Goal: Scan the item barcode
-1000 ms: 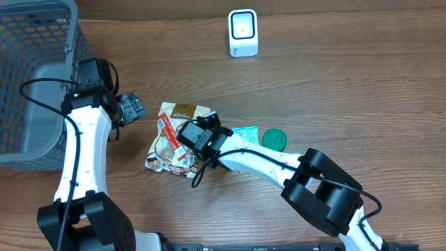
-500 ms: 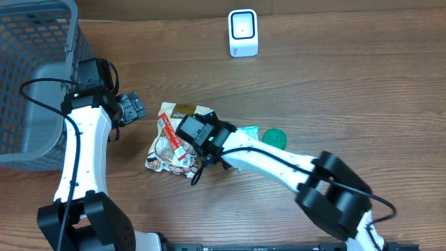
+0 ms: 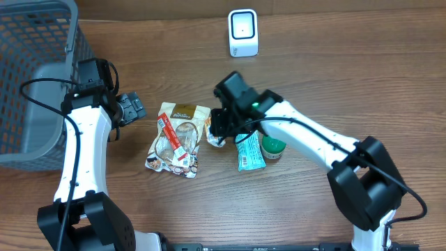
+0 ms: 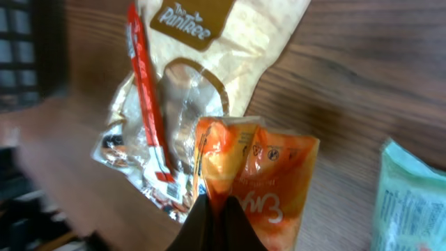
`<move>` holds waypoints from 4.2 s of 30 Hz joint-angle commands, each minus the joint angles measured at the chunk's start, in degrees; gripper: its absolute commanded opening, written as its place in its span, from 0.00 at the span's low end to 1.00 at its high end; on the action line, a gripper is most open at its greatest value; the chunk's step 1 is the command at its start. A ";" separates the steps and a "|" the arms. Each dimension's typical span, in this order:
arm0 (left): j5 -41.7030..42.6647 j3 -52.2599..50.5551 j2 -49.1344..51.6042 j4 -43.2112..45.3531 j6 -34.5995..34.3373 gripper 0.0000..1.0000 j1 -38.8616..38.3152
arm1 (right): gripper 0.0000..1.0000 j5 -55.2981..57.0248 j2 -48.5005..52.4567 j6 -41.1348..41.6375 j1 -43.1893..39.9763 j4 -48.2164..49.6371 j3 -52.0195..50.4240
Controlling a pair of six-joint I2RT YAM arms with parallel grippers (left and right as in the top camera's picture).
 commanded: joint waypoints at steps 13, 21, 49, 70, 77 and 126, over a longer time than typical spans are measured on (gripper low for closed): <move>-0.79 0.33 -0.48 -0.09 0.66 1.00 -0.13 | 0.04 -19.82 -0.66 5.77 -4.79 29.42 -21.38; -0.79 0.33 -0.48 -0.09 0.66 1.00 -0.13 | 0.04 -14.58 0.72 7.19 -4.79 30.08 -21.94; -0.79 0.33 -0.48 -0.09 0.66 1.00 -0.13 | 0.13 -9.94 0.90 6.95 -4.04 27.47 -21.94; -0.79 0.33 -0.48 -0.09 0.66 1.00 -0.13 | 0.04 -17.99 -1.03 11.65 -4.00 33.44 -21.46; -0.79 0.33 -0.48 -0.09 0.66 1.00 -0.13 | 0.04 -10.21 -0.87 14.56 -1.22 35.32 -21.90; -0.79 0.33 -0.48 -0.09 0.66 1.00 -0.13 | 0.04 -18.49 -1.97 18.75 -1.84 36.00 -21.97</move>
